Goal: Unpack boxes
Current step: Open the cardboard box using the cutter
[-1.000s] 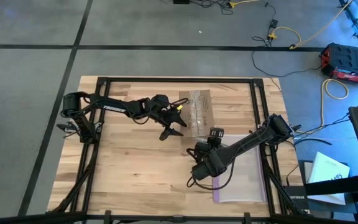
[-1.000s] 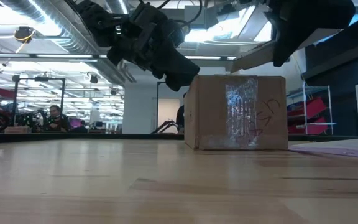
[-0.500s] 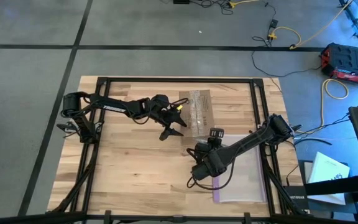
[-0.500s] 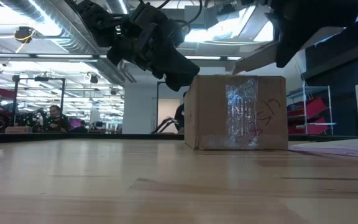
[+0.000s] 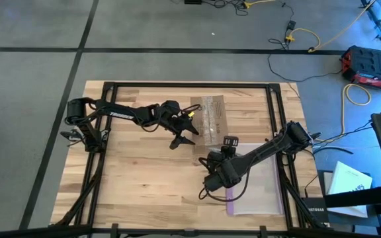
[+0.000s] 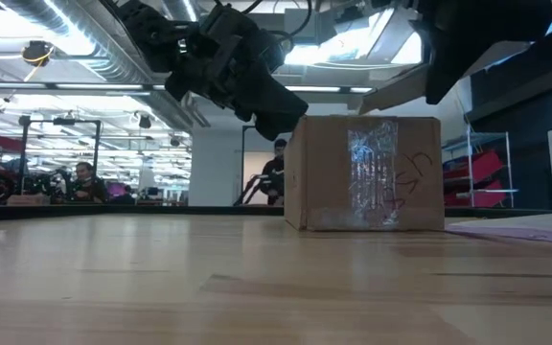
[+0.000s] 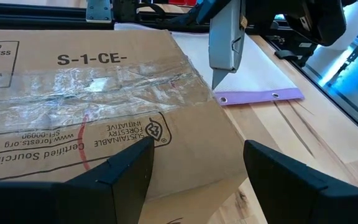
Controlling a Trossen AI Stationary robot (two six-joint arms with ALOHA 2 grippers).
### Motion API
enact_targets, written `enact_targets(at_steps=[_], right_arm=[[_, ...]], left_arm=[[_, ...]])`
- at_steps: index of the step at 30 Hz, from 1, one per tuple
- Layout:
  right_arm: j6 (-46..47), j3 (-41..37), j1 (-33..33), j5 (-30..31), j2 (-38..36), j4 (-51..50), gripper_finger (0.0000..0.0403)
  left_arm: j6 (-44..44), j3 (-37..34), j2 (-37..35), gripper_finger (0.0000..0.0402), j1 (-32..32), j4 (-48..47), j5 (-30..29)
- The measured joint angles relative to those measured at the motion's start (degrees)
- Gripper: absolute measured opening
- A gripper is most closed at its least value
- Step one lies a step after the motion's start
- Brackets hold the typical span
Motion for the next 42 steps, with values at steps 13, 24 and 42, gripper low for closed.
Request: enact_targets(at_steps=[13,24,42], right_arm=[[3.10,0.04,-0.37,-1.97,0.00,0.13,0.0062],[3.10,0.09,-0.37,-3.21,-0.11,0.18,0.0062],[0.02,-3.46,-0.42,-1.91,-2.34,0.29,0.0062]], left_arm=[[-1.61,0.00,-0.02,0.0237,-0.30,-0.66,1.73],[2.18,0.29,-0.26,0.0237,-0.94,-5.50,2.13],[5.07,0.04,-2.19,0.0237,-0.37,-11.21,5.22]])
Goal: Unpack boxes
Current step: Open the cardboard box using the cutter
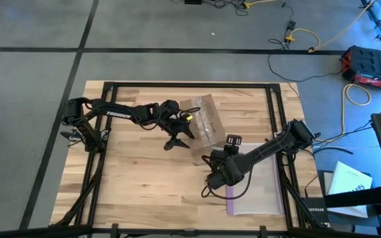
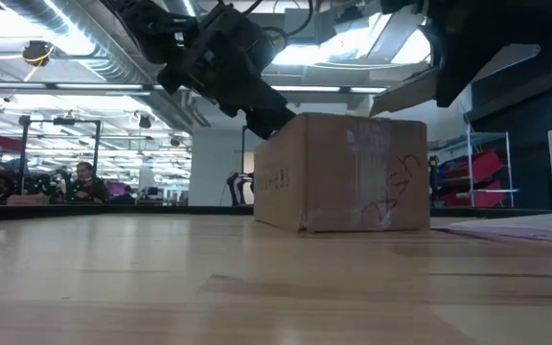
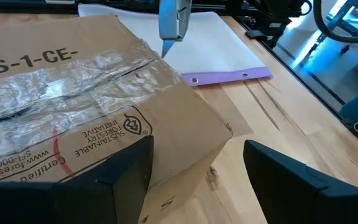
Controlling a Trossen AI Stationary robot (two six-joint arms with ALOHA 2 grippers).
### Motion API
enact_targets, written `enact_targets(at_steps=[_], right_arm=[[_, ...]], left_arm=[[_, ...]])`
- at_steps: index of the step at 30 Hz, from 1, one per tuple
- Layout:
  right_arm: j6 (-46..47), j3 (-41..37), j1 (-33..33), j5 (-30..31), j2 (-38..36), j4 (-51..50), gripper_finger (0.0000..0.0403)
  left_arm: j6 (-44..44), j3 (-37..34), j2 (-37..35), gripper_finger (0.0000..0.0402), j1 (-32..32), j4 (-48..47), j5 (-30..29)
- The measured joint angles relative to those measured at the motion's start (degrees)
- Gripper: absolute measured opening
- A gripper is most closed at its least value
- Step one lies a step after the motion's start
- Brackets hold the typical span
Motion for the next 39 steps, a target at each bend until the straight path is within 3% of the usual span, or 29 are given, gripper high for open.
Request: enact_targets(at_steps=[7,17,20,25,30,33,37,39], right_arm=[[0.11,-2.47,0.07,0.34,-1.25,-0.34,0.0062],[8.22,-3.08,3.15,0.93,-4.50,-0.57,0.0062],[12.21,-3.08,3.84,-1.37,-4.50,-0.38,0.0062],[29.31,-3.68,6.29,-3.77,-4.87,-0.01,0.0062],[53.95,-14.85,10.00,-11.80,-9.43,1.48,0.0062],[66.56,-24.21,12.76,-17.64,-14.02,9.10,0.0062],[80.36,-36.01,16.44,-19.29,-21.35,24.10,0.0062],[82.36,-41.79,17.14,-21.68,-23.97,31.96,0.0062]], left_arm=[[0.36,-0.06,-0.39,0.0237,-0.02,-1.48,0.65],[0.43,-0.08,-0.38,0.0237,0.12,-1.58,1.10],[-0.08,-0.13,-0.37,0.0237,0.15,-0.37,1.10],[-2.65,-0.26,-0.20,0.0237,-0.06,3.38,0.61],[-4.54,-0.26,-0.15,0.0237,-0.07,4.25,0.41],[-5.26,-0.25,-0.15,0.0237,-0.28,4.55,0.39],[-6.85,-0.24,-0.40,0.0237,-0.88,4.75,0.32],[-7.72,-0.24,-0.48,0.0237,-1.33,5.03,0.20]])
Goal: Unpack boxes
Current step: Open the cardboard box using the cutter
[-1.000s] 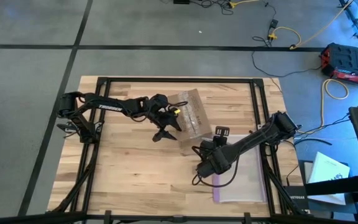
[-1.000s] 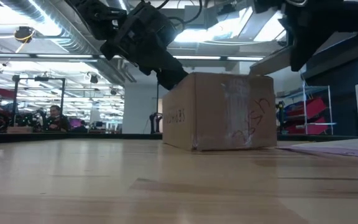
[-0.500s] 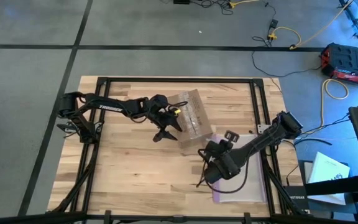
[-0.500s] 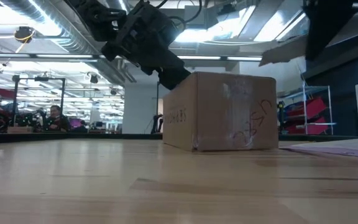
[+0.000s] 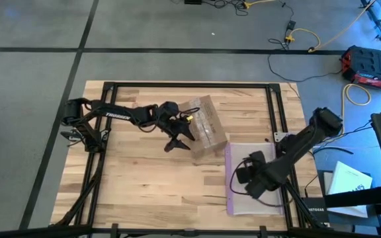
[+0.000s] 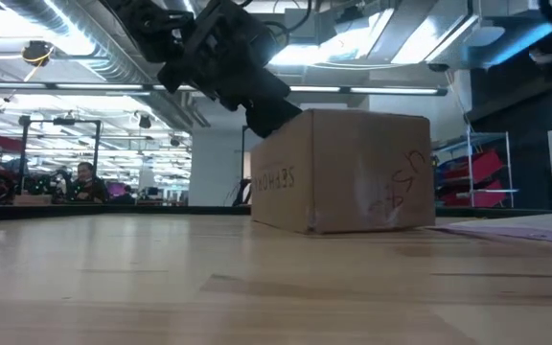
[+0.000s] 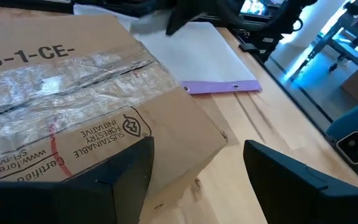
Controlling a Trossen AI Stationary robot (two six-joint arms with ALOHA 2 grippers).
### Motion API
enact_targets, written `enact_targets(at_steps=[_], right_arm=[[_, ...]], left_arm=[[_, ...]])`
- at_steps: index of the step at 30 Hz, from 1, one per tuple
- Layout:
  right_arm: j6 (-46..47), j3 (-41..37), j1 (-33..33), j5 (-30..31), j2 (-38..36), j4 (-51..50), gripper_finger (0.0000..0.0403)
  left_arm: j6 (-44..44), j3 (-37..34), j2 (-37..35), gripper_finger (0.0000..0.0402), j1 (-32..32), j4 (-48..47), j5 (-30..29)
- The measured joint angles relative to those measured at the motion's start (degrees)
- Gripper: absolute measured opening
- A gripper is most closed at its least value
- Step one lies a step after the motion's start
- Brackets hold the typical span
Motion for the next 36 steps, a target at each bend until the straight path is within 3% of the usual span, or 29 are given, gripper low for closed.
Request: enact_targets(at_steps=[4,14,18,22,27,36], right_arm=[[0.15,-7.87,-0.15,-1.01,-1.96,10.47,0.0062],[-4.36,-9.94,-0.16,0.14,-2.12,9.57,0.0064],[-6.19,-9.99,-0.13,-2.90,-2.06,11.44,0.0126],[-9.51,-9.99,-0.15,-7.73,-2.06,12.80,0.0170],[-13.40,-9.99,-0.13,-13.34,-2.04,14.59,0.0183],[-13.56,-9.99,-0.20,-12.61,-2.04,19.57,0.0185]], left_arm=[[-2.34,0.09,-0.04,0.0237,-0.61,0.52,-1.28],[-6.16,0.17,-0.17,0.0237,-1.34,0.95,-1.41],[-7.84,0.20,-0.90,0.0237,-1.35,0.57,-1.56],[-10.63,0.04,-2.94,0.0237,-1.71,2.32,-7.25],[-12.36,1.65,-6.40,0.0237,-1.63,4.86,-12.37],[-11.99,3.06,-8.54,0.0237,-1.17,4.73,-17.84]])
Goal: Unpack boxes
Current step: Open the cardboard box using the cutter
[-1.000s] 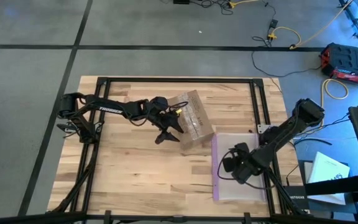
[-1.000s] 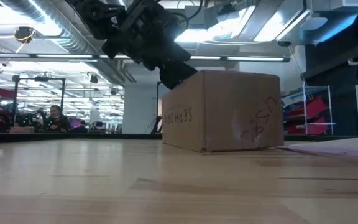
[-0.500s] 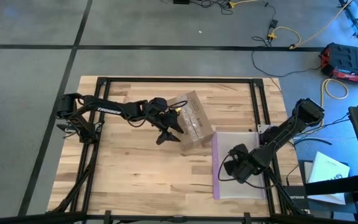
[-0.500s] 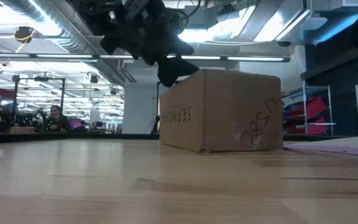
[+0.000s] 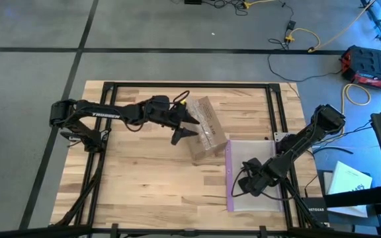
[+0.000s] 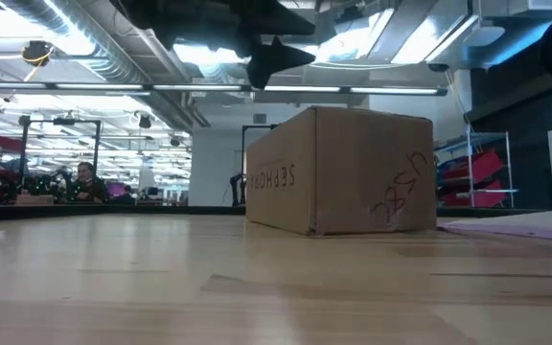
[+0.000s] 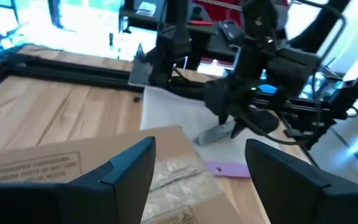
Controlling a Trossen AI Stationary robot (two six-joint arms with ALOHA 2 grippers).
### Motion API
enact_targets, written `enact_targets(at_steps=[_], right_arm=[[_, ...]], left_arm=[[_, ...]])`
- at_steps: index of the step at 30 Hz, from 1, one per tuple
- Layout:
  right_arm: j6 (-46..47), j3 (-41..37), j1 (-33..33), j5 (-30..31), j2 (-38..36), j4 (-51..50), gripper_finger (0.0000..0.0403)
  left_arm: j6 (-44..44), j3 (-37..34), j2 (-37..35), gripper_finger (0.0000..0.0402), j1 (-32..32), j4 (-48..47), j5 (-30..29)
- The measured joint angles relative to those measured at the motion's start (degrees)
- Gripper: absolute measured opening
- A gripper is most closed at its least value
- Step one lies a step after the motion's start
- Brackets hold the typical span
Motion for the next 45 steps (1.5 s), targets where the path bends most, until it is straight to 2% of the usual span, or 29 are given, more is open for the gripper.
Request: enact_targets(at_steps=[7,17,25,34,42,45], right_arm=[[0.00,0.01,0.00,0.60,0.00,2.00,0.0186],[0.00,0.04,0.00,0.68,0.02,2.23,0.0186],[0.00,0.04,0.00,0.71,0.02,2.23,0.0186],[0.00,0.04,0.00,0.73,0.02,2.23,0.0186],[0.00,0.04,0.00,0.73,0.02,2.21,0.0186],[0.00,0.04,0.00,0.73,0.02,2.23,0.0186]], left_arm=[[0.68,0.00,0.02,0.0237,-0.01,0.44,-0.07],[-9.33,0.02,0.02,0.0237,-0.13,1.83,-0.85],[-9.92,0.02,0.02,0.0237,-0.14,1.47,-1.91],[-3.90,0.02,0.02,0.0237,-0.14,1.69,-1.96],[-3.44,0.02,0.02,0.0237,-0.12,1.73,-2.02],[-0.68,0.02,0.02,0.0237,-0.14,1.36,-4.53]])
